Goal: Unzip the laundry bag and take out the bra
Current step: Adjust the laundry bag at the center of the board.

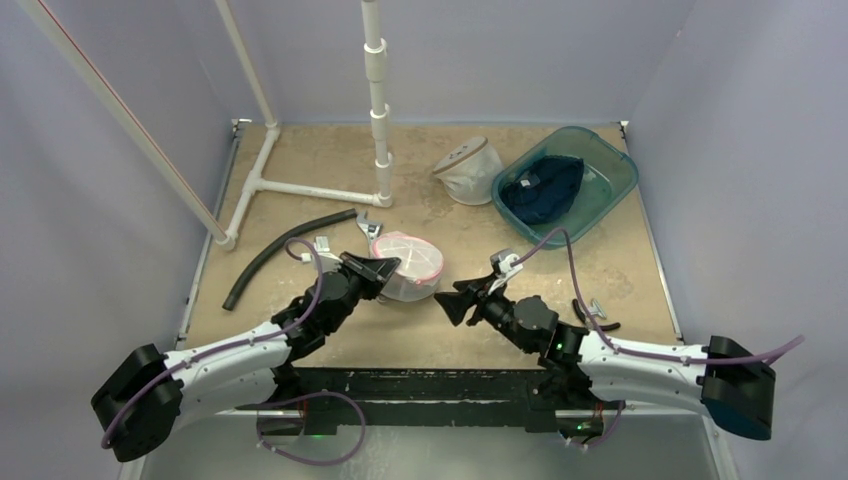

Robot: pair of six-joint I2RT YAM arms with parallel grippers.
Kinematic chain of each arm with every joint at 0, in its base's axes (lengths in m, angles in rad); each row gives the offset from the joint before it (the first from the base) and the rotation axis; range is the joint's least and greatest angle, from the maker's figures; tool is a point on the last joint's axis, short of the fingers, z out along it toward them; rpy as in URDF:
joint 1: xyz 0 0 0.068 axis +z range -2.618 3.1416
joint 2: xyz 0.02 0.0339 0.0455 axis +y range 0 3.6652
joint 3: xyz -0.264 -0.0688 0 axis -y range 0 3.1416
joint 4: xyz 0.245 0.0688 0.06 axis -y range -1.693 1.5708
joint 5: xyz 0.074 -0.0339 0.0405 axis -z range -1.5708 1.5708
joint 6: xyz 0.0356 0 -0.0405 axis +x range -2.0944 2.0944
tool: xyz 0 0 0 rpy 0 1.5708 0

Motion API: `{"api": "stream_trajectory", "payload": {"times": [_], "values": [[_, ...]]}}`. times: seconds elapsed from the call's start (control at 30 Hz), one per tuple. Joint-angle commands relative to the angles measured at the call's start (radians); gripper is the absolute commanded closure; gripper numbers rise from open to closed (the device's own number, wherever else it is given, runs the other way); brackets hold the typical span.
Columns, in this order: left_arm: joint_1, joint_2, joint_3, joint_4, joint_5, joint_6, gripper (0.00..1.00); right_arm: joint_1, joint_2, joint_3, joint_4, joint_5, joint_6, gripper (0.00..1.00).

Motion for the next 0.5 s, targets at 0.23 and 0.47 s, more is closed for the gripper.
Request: {"api": "stream_trajectory", "payload": {"times": [0.23, 0.47], "values": [[0.0, -0.021, 0.073, -0.059, -0.032, 0.029, 1.0, 0.003, 0.07, 0.019, 0.132, -0.007, 0.034, 0.55], [0.0, 0.008, 0.094, -0.062, -0.018, 0.017, 1.0, 0.004, 0.197, 0.095, 0.115, -0.042, 0.046, 0.53]]}}
